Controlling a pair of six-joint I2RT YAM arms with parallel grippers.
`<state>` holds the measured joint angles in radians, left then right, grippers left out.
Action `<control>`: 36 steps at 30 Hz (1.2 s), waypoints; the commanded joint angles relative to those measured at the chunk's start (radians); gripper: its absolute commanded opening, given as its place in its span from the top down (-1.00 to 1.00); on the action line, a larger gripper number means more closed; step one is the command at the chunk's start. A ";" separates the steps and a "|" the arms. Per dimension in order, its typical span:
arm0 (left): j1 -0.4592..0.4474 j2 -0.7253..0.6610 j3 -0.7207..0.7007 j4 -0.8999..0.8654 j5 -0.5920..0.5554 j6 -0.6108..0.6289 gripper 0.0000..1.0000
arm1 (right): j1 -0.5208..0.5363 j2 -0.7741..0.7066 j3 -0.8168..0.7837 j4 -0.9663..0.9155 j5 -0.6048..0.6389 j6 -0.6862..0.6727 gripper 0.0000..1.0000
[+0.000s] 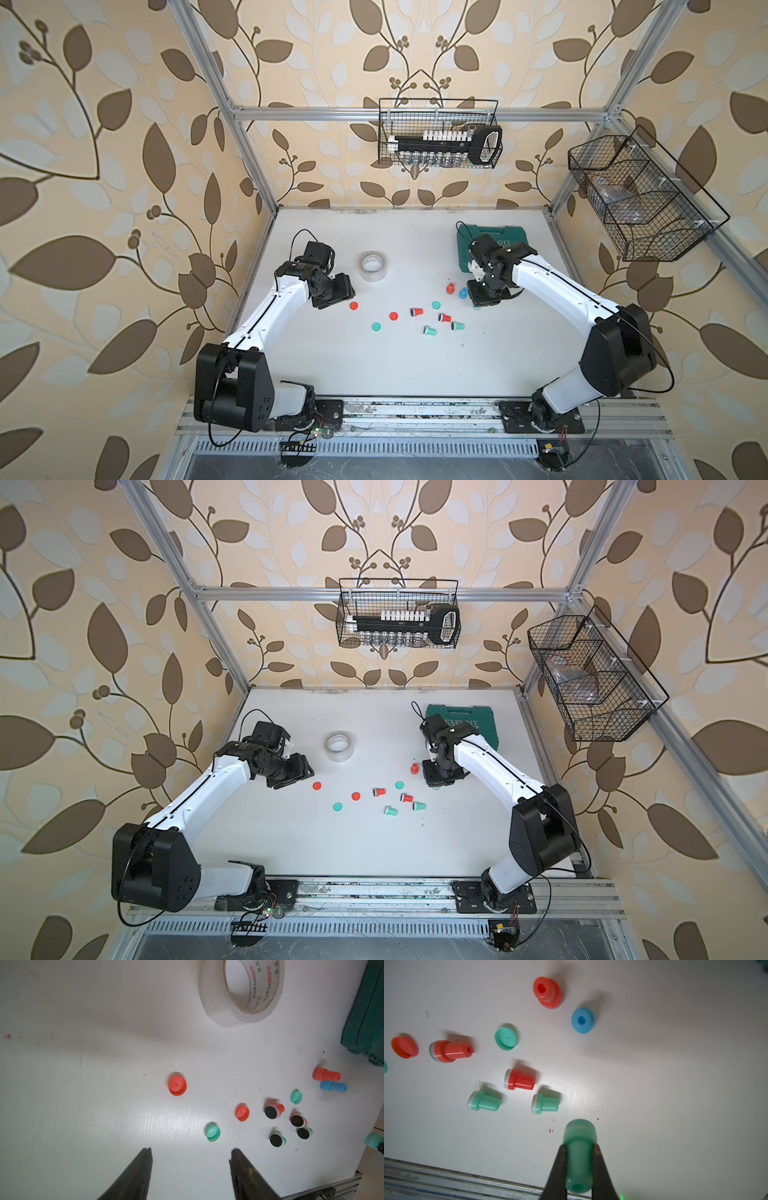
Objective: Close the stamp cap
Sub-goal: Place the stamp at the center of the board.
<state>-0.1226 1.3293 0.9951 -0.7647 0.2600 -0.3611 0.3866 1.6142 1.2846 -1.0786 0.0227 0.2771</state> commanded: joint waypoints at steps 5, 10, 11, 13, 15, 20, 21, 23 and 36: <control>0.011 0.005 0.034 -0.015 0.021 0.024 -0.25 | -0.061 0.149 0.079 0.030 0.027 -0.105 1.00; 0.011 0.006 0.034 -0.015 0.021 0.025 -0.25 | -0.062 0.224 0.116 0.058 0.039 -0.136 1.00; 0.011 0.007 0.034 -0.016 0.021 0.026 -0.25 | -0.062 0.236 0.123 0.060 0.047 -0.140 1.00; 0.010 0.007 0.034 -0.016 0.021 0.027 -0.25 | -0.064 0.259 0.135 0.064 0.060 -0.150 1.00; 0.011 0.006 0.034 -0.016 0.021 0.027 -0.25 | -0.065 0.273 0.137 0.075 0.068 -0.159 1.00; 0.011 0.008 0.036 -0.016 0.021 0.026 -0.25 | -0.075 0.294 0.134 0.101 0.051 -0.161 1.00; 0.011 0.008 0.036 -0.016 0.022 0.026 -0.25 | -0.075 0.299 0.134 0.103 0.050 -0.164 0.99; 0.010 0.008 0.036 -0.017 0.021 0.027 -0.25 | -0.077 0.305 0.131 0.107 0.043 -0.166 0.98; 0.010 0.004 0.036 -0.017 0.023 0.027 -0.25 | -0.083 0.339 0.131 0.123 0.031 -0.173 0.86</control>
<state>-0.1226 1.3346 0.9951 -0.7658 0.2615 -0.3573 0.3073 1.9308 1.3964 -0.9524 0.0628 0.1139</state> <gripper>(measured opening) 0.627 0.121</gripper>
